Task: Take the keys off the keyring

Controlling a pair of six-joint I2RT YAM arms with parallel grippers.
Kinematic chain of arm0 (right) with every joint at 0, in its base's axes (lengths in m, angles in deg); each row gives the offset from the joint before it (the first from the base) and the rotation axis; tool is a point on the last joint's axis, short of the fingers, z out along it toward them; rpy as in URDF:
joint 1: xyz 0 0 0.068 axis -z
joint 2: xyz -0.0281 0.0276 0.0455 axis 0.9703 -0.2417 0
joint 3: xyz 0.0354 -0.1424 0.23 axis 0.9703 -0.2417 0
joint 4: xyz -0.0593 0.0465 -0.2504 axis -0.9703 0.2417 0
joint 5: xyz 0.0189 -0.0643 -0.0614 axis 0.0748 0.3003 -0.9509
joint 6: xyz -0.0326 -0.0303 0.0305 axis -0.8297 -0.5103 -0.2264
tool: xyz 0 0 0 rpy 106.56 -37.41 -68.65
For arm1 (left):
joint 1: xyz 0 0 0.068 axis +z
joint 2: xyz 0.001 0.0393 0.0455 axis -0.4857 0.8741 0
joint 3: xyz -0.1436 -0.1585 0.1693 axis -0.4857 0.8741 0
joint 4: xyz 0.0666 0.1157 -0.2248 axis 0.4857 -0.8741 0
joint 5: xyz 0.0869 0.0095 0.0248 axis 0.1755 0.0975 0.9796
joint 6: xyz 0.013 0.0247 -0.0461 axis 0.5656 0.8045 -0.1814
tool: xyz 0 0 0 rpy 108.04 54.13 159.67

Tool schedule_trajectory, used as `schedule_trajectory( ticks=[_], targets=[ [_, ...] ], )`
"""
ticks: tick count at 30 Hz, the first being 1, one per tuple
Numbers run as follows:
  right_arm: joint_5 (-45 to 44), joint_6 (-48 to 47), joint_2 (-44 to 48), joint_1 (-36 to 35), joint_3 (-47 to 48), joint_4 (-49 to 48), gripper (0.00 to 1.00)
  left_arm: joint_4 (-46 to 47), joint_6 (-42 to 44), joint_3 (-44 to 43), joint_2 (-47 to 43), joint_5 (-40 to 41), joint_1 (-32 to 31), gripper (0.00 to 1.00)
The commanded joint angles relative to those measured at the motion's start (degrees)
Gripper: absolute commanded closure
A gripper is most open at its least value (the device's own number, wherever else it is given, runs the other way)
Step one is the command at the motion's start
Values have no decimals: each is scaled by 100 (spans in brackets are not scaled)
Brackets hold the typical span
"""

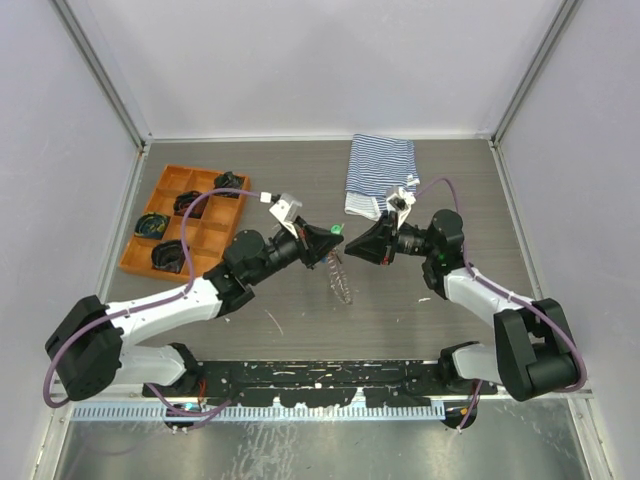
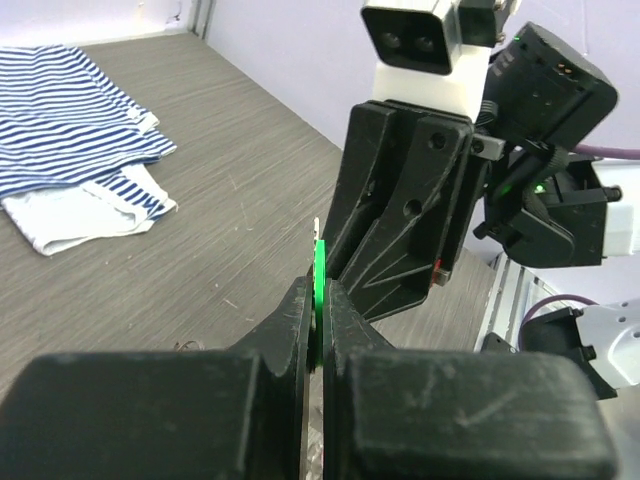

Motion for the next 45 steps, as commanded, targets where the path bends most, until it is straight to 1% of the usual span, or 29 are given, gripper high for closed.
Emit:
schedule_trajectory(
  ticks=[1,2,4,5,7,8,9,11,13,18,24,29,38,45],
  targets=[
    [576,-772,270,66,520,757,75,-246,262,-558,-312,-537,56,100],
    [732,-994,306,99,651,1063,72,-302,258,-579,-312,-578,60,100],
    [1041,-1519,395,169,1037,2084,66,-372,246,-602,-324,-625,60,100],
    [1116,-2108,445,176,1327,2737,65,-406,238,-605,-335,-621,60,100],
    [1270,-3214,482,182,1798,4497,62,-432,217,-616,-347,-590,59,100],
    [1322,-3676,497,176,1952,5062,61,-456,204,-630,-340,-575,55,100],
    [1373,-4014,522,181,2049,5435,60,-477,185,-653,-325,-551,60,100],
    [1562,-4396,541,176,2129,5814,57,-474,94,-702,-284,-496,59,100],
    [1575,-4543,545,118,2087,5909,56,-419,-18,-723,-238,-429,59,100],
    [1029,-4534,491,-55,2001,5800,55,-199,-270,-709,-119,-308,46,100],
    [549,-3640,491,-190,1637,4725,53,4,-506,-745,37,-358,32,100],
    [270,-3595,437,-417,1552,4553,53,127,-614,-780,256,-288,-1,100],
    [-244,-3462,483,-451,1565,4490,58,163,-660,-807,316,-245,-46,100],
    [-406,-3476,508,-452,1602,4545,66,158,-693,-804,310,-246,-76,100]
  ],
)
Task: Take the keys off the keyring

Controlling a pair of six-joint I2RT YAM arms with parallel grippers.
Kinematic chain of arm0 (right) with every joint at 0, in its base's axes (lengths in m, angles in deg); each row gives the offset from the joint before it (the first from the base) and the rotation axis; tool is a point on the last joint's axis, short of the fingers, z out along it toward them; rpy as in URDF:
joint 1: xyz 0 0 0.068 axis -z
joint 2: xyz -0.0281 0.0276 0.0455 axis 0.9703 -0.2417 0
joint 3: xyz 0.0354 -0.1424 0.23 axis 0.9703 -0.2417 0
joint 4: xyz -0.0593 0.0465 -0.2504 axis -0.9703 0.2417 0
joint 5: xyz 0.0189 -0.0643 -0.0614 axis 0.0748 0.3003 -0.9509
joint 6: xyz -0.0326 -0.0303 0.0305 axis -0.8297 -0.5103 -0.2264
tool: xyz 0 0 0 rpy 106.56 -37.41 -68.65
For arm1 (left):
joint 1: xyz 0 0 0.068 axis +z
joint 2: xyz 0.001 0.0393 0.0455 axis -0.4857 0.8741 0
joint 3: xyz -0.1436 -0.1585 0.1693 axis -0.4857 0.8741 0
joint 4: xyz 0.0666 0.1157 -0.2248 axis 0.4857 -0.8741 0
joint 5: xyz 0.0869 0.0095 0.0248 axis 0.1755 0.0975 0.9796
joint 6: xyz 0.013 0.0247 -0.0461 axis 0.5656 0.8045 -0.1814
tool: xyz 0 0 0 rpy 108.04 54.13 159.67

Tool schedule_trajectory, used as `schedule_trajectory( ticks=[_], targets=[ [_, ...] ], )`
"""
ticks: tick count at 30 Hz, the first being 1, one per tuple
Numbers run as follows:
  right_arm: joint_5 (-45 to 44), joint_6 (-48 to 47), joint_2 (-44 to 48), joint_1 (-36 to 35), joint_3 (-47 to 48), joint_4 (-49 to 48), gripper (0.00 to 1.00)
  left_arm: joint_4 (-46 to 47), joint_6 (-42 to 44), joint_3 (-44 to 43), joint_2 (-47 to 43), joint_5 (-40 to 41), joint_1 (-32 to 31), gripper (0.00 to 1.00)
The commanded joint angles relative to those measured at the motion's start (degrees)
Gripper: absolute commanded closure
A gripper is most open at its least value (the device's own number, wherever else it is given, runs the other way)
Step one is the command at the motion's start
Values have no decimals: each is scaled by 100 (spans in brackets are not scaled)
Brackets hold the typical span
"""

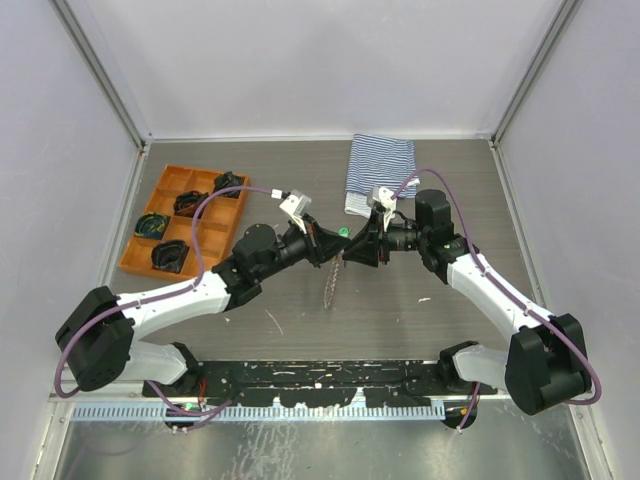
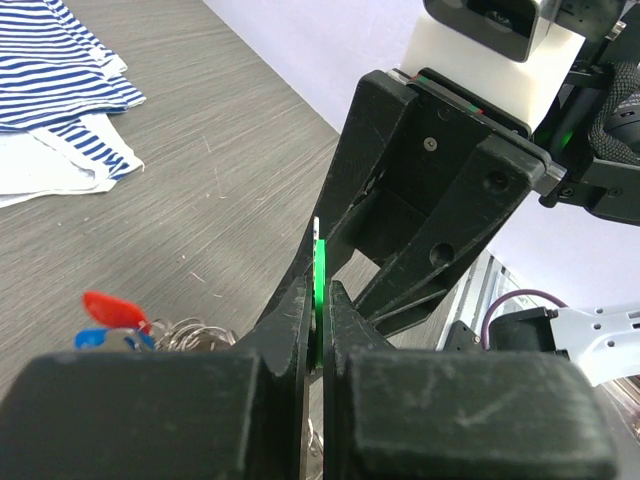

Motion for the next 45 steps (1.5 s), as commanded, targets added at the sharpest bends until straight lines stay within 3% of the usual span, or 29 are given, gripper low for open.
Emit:
schedule_trajectory(
  ticks=[1,6,12,22,26,33,45],
  targets=[
    [-144,56,108,-12,101,-228,67,657,-103,-360,-47,23,-50,100],
    [-41,34,125,-9,114,-217,74,666,-108,-391,-31,4,-68,100],
    [329,16,139,-11,89,-296,74,658,-129,-410,-26,-33,-64,100],
    [738,-188,143,9,192,-143,98,615,-125,-339,-203,30,-62,100],
    [911,523,162,97,89,-668,99,705,-110,-128,-468,247,-61,100],
    [836,2889,151,412,-559,-3098,99,608,-90,271,-886,804,-61,100],
    [86,4466,-120,527,-1095,-4522,99,363,-222,157,-552,948,-61,100]
  ],
)
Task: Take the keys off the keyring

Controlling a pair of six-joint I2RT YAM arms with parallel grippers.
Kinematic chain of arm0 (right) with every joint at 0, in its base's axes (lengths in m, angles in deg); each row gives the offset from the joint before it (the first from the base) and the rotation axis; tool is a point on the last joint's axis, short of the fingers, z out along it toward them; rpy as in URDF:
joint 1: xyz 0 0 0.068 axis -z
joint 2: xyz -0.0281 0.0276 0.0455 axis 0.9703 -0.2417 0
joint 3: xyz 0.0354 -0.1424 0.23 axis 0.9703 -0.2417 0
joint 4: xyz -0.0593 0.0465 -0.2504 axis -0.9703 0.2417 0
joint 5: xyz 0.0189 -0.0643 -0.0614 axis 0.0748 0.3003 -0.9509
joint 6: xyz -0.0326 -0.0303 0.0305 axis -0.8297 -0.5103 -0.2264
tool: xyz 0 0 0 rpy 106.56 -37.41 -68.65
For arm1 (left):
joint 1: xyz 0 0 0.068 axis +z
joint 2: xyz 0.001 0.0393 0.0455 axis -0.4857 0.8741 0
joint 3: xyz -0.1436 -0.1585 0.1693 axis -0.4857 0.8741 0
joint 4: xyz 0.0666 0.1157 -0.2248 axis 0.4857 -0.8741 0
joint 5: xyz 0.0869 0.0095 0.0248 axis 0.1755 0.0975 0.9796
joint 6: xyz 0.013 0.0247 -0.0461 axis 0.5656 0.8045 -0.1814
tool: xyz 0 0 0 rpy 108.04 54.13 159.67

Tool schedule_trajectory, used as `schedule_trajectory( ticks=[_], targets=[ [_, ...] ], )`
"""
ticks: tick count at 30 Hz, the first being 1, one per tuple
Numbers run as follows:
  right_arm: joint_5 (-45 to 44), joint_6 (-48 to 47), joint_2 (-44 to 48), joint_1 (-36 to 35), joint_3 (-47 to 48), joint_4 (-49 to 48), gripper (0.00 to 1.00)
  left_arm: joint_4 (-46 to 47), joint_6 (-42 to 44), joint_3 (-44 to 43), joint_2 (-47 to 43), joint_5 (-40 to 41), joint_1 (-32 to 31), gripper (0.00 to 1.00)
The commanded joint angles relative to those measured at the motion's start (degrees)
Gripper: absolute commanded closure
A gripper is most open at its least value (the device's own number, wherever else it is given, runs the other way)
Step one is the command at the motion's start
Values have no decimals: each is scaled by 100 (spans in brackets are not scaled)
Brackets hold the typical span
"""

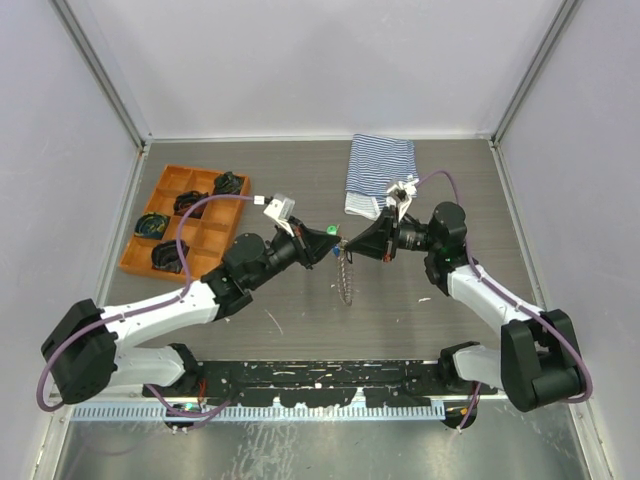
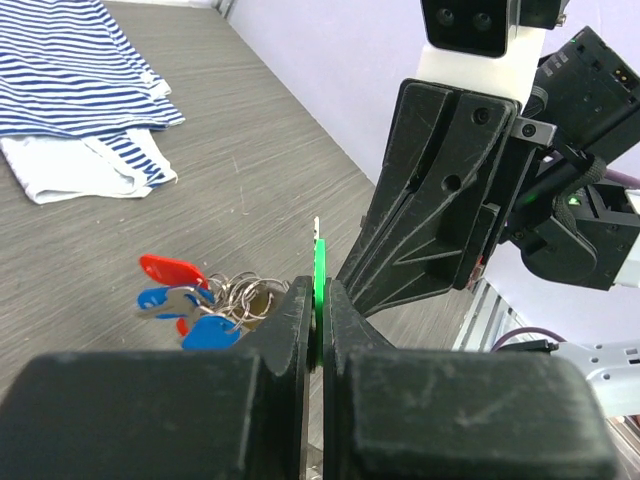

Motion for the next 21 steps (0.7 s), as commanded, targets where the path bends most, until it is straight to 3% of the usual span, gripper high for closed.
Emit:
schedule_trajectory(
  ticks=[1,17,21],
  targets=[
    [-508,855,-112,75,-171,-1078,99,385,-100,-266,139,177,8,100],
    [-1616,1745,-427,260,-683,-1573,99,615,-564,-310,912,709,-33,100],
    [-1364,1418,-434,386,-611,-1653,99,645,-521,-234,777,823,-33,100]
  ],
)
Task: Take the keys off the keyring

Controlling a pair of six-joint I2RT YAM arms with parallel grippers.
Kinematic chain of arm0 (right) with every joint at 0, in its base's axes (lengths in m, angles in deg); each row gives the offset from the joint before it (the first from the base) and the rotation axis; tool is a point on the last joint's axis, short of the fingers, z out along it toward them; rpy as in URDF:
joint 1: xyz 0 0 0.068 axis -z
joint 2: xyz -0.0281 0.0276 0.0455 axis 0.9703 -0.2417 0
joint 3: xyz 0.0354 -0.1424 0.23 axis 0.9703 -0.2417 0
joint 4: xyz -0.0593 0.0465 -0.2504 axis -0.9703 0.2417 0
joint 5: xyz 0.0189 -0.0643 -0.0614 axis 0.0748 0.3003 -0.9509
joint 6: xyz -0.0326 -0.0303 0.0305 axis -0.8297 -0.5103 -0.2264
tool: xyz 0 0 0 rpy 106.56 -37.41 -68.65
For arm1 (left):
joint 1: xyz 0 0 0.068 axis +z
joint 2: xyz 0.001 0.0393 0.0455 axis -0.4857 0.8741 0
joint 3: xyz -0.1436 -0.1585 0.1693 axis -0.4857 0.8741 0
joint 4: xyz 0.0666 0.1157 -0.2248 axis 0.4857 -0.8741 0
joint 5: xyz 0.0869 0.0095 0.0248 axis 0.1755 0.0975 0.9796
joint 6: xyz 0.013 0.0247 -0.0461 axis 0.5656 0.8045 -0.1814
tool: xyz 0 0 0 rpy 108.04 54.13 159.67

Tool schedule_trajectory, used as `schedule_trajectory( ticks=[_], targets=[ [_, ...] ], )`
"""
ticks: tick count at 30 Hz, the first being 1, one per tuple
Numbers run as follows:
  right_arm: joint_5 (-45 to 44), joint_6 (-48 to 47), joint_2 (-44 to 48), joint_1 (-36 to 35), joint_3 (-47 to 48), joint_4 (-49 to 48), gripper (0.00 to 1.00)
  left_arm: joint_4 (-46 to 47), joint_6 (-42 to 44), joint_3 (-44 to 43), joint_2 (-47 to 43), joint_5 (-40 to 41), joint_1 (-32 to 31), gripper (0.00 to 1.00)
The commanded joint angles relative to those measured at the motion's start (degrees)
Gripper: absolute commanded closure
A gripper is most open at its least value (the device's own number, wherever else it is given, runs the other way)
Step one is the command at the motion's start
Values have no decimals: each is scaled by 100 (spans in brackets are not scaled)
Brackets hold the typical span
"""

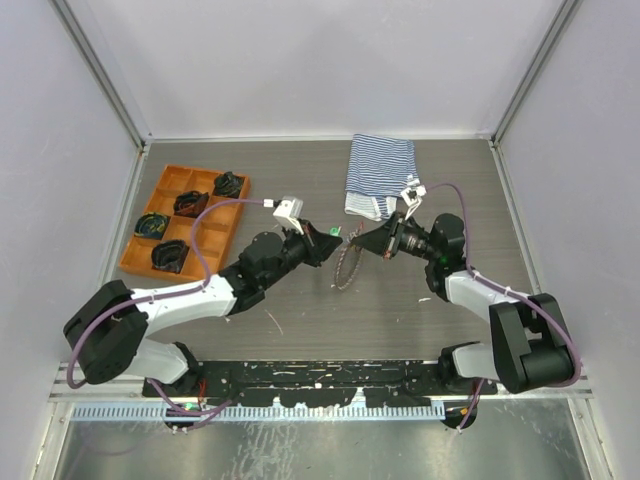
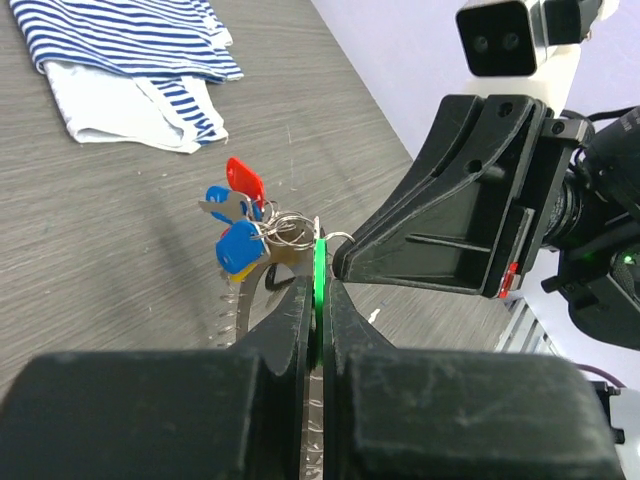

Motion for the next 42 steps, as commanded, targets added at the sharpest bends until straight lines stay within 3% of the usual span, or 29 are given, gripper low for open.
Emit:
schedule_trajectory(
  ticks=[1,5,8,10,15,17,22,32,37,42],
  targets=[
    [159,-281,141,150,215,-592,99,321,55,-176,-293,279,-26,100],
    [849,-1747,636,237,815,862,99,-1001,521,-287,-937,173,14,100],
    [1132,-3158,948,332,1395,2598,99,-1994,508,-386,-1354,0,250,100],
    [1259,-3680,1085,459,1632,3253,99,-2703,345,-527,-1477,-155,567,100],
    [1356,-3820,1291,825,1612,3294,99,-3870,42,-1064,-989,-1368,1763,100],
    [1398,-3819,1260,926,1610,3295,99,-4299,43,-1335,-570,-1469,2122,100],
    [1387,-3827,1245,1090,1595,3283,99,-5084,293,-2028,436,-742,2529,100],
    [1316,-3795,1127,1151,1547,3245,99,-5364,441,-3324,2245,58,3072,100],
    [1316,-3789,957,1151,1570,3261,99,-5647,475,-3868,2783,345,3210,88],
    [1243,-3738,811,1080,1678,3306,99,-5356,490,-3699,2249,486,3219,40]
  ],
)
